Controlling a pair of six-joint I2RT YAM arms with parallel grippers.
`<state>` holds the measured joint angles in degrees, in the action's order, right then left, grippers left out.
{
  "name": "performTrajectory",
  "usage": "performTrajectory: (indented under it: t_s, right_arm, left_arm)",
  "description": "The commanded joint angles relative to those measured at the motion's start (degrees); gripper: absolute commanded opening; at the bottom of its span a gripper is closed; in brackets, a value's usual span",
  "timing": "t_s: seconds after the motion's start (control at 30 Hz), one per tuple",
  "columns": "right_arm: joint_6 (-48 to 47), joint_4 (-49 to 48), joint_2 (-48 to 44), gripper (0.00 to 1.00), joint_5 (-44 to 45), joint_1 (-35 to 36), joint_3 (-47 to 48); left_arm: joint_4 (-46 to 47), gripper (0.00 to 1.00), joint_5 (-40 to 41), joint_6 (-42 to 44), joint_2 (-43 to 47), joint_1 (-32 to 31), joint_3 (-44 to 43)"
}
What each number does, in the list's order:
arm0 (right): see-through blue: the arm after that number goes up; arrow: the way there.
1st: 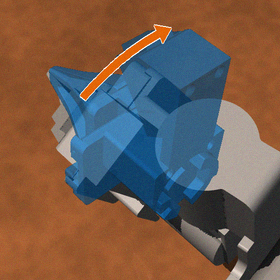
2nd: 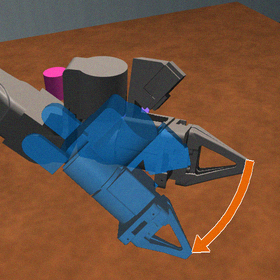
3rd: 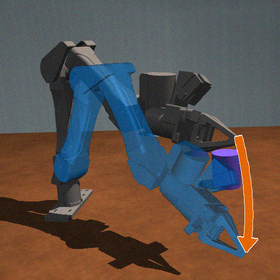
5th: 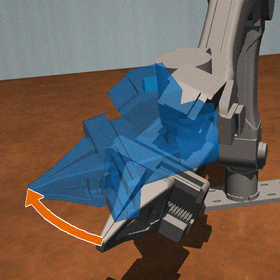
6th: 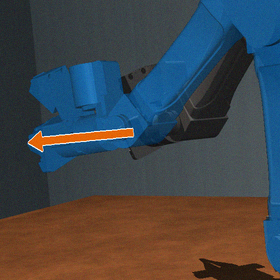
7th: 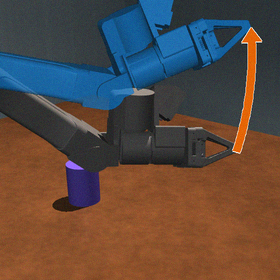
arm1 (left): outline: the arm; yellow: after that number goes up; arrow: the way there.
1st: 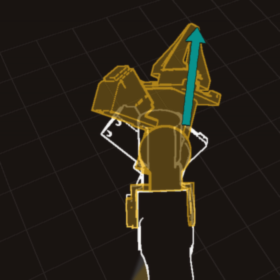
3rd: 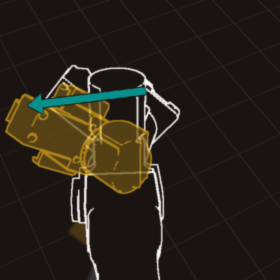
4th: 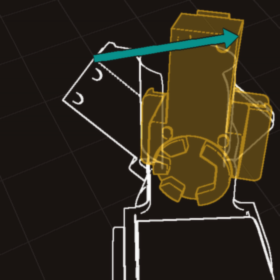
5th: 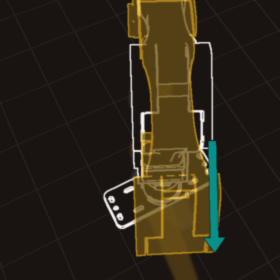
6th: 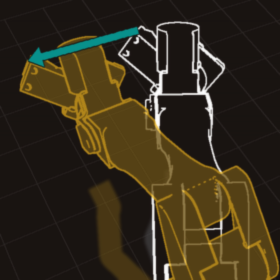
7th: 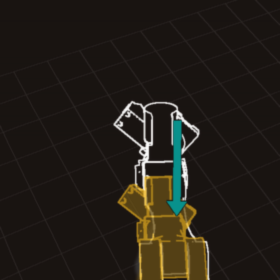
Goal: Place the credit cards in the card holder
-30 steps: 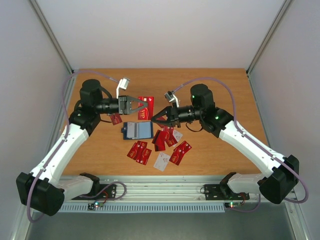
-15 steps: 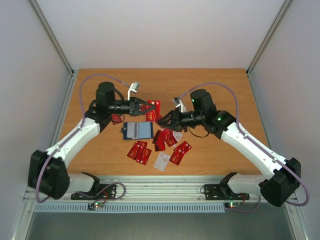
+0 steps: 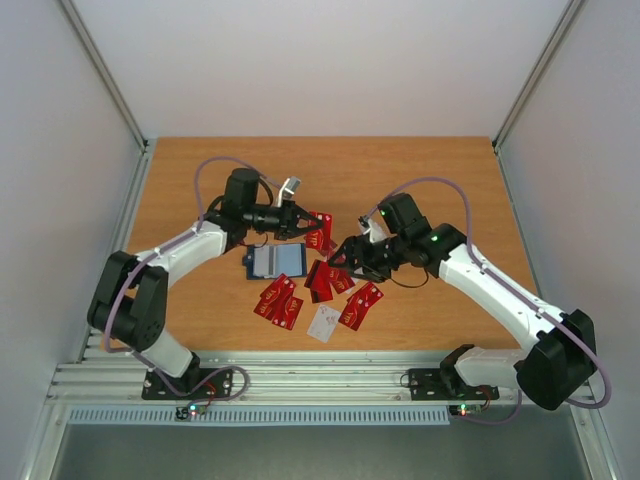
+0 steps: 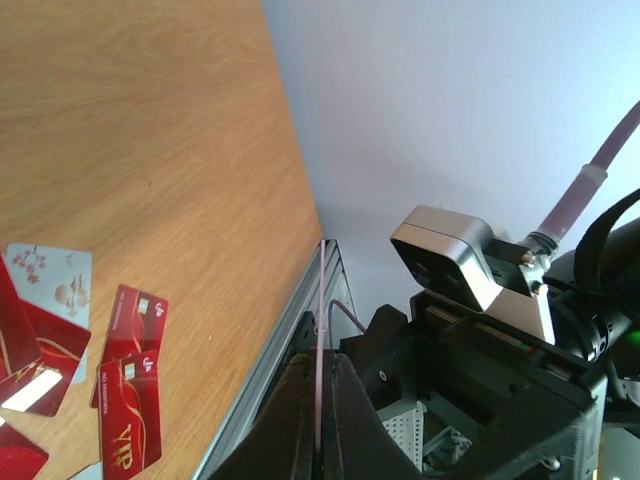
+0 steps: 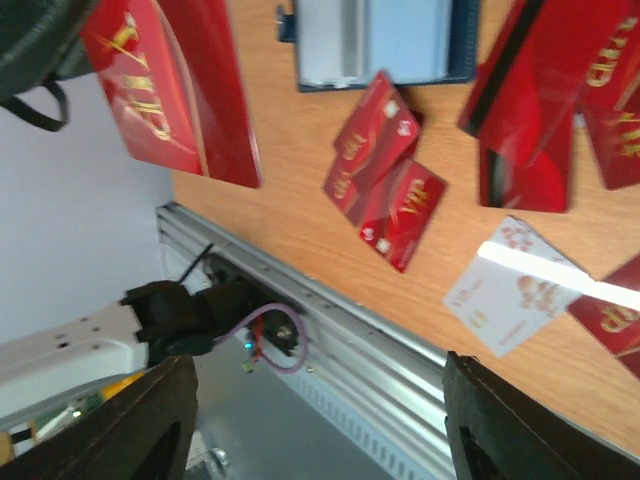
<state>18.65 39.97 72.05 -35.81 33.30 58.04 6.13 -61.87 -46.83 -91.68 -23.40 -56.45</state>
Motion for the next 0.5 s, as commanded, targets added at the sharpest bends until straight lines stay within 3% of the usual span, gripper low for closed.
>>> performTrajectory:
  t_s: [0.0,0.33,0.4,0.47]
  right_arm:
    - [-4.45,-1.99,-1.05,0.71,-5.53,-0.57,3.56]
    - [6.87,-22.38,0.06,0.72,-15.82,-2.89,3.14]
    - [9.78,-26.78,0.85,0.66,-17.39,-3.55,3.04]
    - [12.27,-31.01,1.67,0.55,-19.04,-3.87,3.17]
  left_arm:
    - [-2.52,0.0,-0.39,1.75,4.01,-0.25,-3.23]
    - [4.32,0.0,-2.95,-9.57,10.61,-1.13,-2.87]
    - [9.18,0.0,-3.37,-13.95,10.94,-1.62,-2.27]
    - [12.04,0.0,-3.41,-16.87,11.08,-1.96,-2.01]
